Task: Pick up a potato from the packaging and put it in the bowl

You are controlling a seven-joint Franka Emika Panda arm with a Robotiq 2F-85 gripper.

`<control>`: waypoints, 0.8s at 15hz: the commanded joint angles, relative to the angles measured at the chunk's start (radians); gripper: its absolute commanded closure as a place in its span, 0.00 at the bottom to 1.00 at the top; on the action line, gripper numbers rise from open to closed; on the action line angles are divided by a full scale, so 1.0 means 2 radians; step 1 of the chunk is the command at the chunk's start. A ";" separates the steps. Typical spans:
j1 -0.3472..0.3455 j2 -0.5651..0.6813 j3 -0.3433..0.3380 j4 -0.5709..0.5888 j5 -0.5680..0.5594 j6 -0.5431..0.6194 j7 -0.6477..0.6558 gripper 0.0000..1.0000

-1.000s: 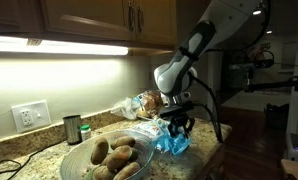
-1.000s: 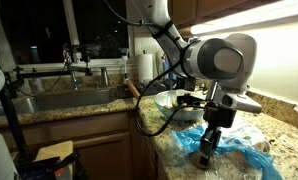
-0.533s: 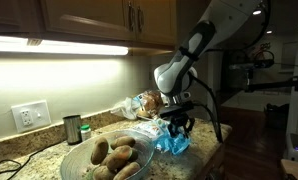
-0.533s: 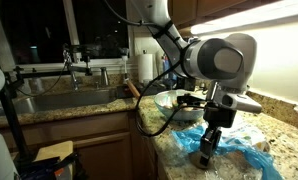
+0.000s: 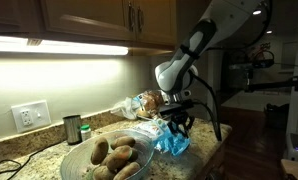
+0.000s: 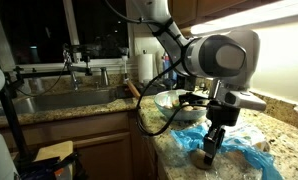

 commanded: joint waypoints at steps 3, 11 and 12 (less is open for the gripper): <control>0.008 -0.025 -0.008 -0.022 -0.006 0.014 0.014 0.93; 0.009 -0.034 0.000 -0.024 0.000 0.011 0.006 0.43; 0.010 -0.036 0.001 -0.025 0.000 0.011 0.005 0.37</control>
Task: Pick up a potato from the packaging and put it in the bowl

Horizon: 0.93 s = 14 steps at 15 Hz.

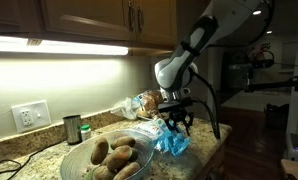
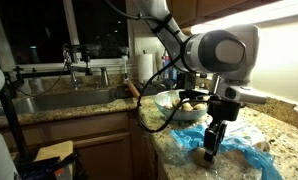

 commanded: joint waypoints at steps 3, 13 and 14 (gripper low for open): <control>0.010 -0.027 0.005 -0.025 0.002 0.001 -0.003 0.16; 0.052 -0.040 0.013 -0.033 -0.026 -0.030 0.062 0.00; 0.056 -0.040 0.015 -0.033 -0.027 -0.035 0.070 0.00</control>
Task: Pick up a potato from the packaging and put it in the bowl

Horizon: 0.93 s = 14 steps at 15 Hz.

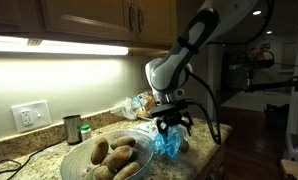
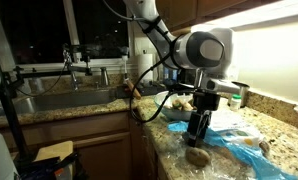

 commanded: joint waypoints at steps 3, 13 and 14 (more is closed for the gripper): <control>0.020 -0.034 0.009 -0.029 -0.016 -0.023 0.054 0.00; 0.017 -0.048 0.005 -0.058 -0.032 -0.019 0.096 0.00; 0.016 -0.052 0.004 -0.063 -0.035 -0.018 0.100 0.00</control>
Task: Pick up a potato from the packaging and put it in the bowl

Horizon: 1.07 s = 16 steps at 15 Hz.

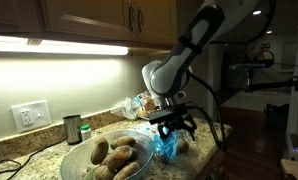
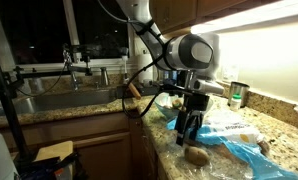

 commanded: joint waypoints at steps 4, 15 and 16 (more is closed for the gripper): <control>-0.003 -0.056 -0.007 -0.057 -0.035 0.006 0.036 0.00; -0.007 -0.039 -0.007 -0.062 -0.101 0.025 0.026 0.00; -0.008 -0.038 -0.007 -0.062 -0.105 0.026 0.026 0.00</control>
